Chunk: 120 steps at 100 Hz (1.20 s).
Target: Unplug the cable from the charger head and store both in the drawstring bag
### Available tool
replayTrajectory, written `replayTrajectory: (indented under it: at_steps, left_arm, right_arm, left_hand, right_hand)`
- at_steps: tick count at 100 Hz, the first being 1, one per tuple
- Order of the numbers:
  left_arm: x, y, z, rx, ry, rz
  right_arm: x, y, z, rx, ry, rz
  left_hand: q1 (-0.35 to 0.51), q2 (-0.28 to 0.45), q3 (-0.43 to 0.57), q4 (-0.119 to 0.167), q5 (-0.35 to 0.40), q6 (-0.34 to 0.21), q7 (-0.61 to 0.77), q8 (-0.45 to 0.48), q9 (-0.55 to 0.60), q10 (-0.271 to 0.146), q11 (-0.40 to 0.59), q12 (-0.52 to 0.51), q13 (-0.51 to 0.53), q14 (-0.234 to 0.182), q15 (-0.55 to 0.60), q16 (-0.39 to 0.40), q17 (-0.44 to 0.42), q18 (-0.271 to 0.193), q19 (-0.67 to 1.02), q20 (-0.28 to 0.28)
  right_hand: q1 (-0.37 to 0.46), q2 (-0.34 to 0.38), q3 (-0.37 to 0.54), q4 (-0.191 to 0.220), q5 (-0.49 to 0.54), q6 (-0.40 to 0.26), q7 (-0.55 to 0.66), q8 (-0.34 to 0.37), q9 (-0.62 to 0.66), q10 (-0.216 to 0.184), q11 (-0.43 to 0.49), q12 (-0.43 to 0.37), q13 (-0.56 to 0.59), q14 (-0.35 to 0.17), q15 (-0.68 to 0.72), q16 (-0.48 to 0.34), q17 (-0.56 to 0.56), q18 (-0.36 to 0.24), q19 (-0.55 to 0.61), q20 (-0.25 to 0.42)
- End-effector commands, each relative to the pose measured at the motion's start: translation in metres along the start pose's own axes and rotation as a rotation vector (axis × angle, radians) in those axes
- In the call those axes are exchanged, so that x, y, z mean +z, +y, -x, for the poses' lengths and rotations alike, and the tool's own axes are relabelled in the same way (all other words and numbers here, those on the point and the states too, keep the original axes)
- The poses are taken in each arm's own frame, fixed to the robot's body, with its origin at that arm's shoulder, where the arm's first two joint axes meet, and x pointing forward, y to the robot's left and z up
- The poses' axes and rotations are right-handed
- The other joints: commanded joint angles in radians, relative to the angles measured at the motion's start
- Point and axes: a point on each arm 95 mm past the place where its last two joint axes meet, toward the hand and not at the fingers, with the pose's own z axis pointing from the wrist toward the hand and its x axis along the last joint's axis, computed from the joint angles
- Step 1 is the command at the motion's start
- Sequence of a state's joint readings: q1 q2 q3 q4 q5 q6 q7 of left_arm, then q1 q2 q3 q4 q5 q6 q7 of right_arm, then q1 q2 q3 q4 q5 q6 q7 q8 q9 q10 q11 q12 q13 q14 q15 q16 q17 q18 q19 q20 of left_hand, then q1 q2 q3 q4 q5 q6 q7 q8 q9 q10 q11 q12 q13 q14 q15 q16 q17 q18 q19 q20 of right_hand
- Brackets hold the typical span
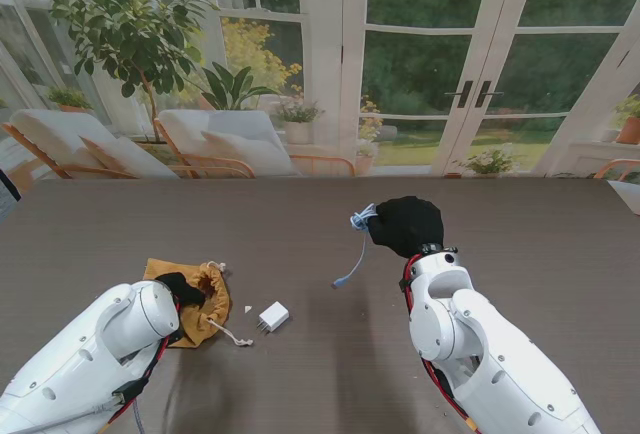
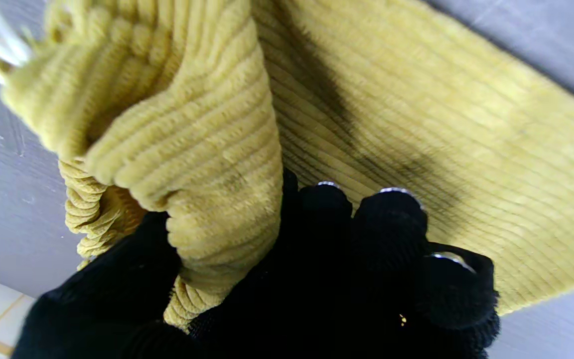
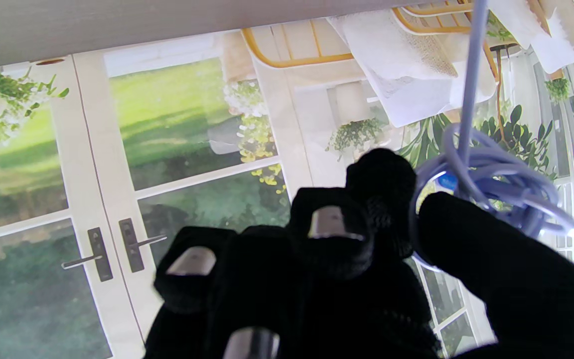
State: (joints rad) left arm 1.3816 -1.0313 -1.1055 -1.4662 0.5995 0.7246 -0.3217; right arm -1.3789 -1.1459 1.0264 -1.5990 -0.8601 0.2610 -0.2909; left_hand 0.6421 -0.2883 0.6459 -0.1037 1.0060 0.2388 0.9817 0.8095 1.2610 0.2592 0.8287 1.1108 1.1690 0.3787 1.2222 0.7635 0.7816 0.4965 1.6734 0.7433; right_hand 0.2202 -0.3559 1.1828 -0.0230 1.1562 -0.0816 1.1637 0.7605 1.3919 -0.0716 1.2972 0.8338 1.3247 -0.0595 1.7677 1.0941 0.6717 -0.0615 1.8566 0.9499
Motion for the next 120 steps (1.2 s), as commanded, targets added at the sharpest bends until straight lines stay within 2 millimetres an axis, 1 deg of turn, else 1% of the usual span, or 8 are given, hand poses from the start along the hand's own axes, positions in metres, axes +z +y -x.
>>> replayTrajectory:
  at_steps: [1,16,27,47,66,71,79,120]
  left_arm:
    - [-0.001,0.007,-0.004,-0.012,0.019,0.017]
    - [-0.006,0.006,-0.002,-0.011,0.057,-0.003]
    - [-0.009,0.004,0.001,-0.005,0.093,-0.05]
    - [-0.021,-0.004,0.004,-0.004,0.16,-0.125]
    - [-0.038,-0.016,0.004,-0.027,0.232,-0.185]
    - [-0.043,-0.02,0.003,-0.031,0.25,-0.191]
    - [-0.052,-0.025,0.002,-0.02,0.285,-0.158]
    - [-0.077,-0.041,-0.012,-0.049,0.416,-0.214]
  right_arm:
    - [-0.001,-0.001,-0.003,0.006,0.008,-0.012]
    - [-0.002,-0.001,-0.004,0.007,0.01,-0.013]
    - [-0.002,-0.002,-0.005,0.01,0.012,-0.012]
    - [-0.002,-0.001,-0.006,0.012,0.016,-0.011]
    - [-0.001,0.001,-0.008,0.013,0.018,-0.005]
    - [-0.001,0.002,-0.009,0.013,0.019,-0.004]
    - [-0.001,0.003,-0.01,0.013,0.022,-0.001]
    - [-0.001,0.011,-0.017,0.021,0.025,0.017]
  left_hand:
    - [0.046,0.055,0.041,0.019,0.028,-0.011,0.088,0.039,0.05,-0.035,0.067,0.05,0.057,-0.013,0.115,0.034,0.034,-0.009,0.08,-0.023]
    - [0.097,0.082,0.005,0.028,0.011,-0.014,0.21,0.116,0.046,-0.059,0.193,0.133,0.07,-0.075,0.251,0.066,0.059,-0.028,0.112,-0.042]
    - [0.067,0.037,0.078,0.046,0.055,0.002,0.243,0.141,0.084,-0.083,0.257,0.162,0.1,-0.117,0.335,0.064,0.108,-0.049,0.163,-0.058]
    - [0.029,-0.022,0.159,0.059,0.119,0.019,0.245,0.167,0.092,-0.09,0.343,0.154,0.101,-0.14,0.413,0.054,0.154,-0.061,0.21,-0.1]
    - [0.034,-0.043,0.172,0.057,0.128,0.044,0.236,0.176,0.092,-0.088,0.373,0.143,0.101,-0.147,0.437,0.051,0.17,-0.054,0.226,-0.112]
    - [0.038,-0.047,0.163,0.054,0.123,0.056,0.238,0.184,0.09,-0.088,0.385,0.144,0.101,-0.153,0.446,0.051,0.17,-0.047,0.226,-0.115]
    - [0.055,-0.031,0.093,0.053,0.091,0.064,0.245,0.213,0.086,-0.117,0.389,0.152,0.101,-0.193,0.445,0.042,0.155,-0.06,0.22,-0.12]
    - [0.107,0.057,-0.042,0.038,0.032,0.066,0.29,0.276,0.075,-0.144,0.394,0.206,0.102,-0.238,0.457,0.04,0.149,-0.079,0.222,-0.119]
  right_hand:
    - [0.016,0.044,0.009,0.034,0.05,0.12,0.066,0.041,0.06,0.119,0.104,0.025,-0.002,-0.195,0.019,0.01,0.567,-0.165,0.237,0.02]
    - [0.016,0.045,0.009,0.033,0.049,0.12,0.066,0.042,0.06,0.119,0.104,0.025,-0.002,-0.195,0.019,0.01,0.567,-0.165,0.237,0.02]
    - [0.016,0.045,0.008,0.032,0.049,0.12,0.066,0.042,0.06,0.119,0.104,0.025,-0.002,-0.196,0.019,0.01,0.567,-0.165,0.237,0.02]
    - [0.016,0.046,0.008,0.032,0.048,0.12,0.066,0.042,0.06,0.119,0.104,0.025,-0.002,-0.195,0.019,0.009,0.567,-0.165,0.237,0.02]
    - [0.018,0.046,0.007,0.03,0.047,0.12,0.066,0.042,0.06,0.119,0.104,0.025,-0.002,-0.193,0.02,0.009,0.567,-0.165,0.237,0.02]
    - [0.017,0.046,0.006,0.03,0.047,0.121,0.066,0.042,0.06,0.119,0.104,0.025,-0.002,-0.194,0.019,0.009,0.567,-0.165,0.237,0.02]
    - [0.019,0.046,0.006,0.03,0.047,0.121,0.066,0.043,0.06,0.119,0.104,0.025,-0.002,-0.194,0.02,0.009,0.567,-0.165,0.237,0.02]
    - [0.02,0.046,0.005,0.029,0.044,0.122,0.067,0.043,0.06,0.119,0.104,0.025,-0.002,-0.193,0.02,0.008,0.567,-0.165,0.237,0.02]
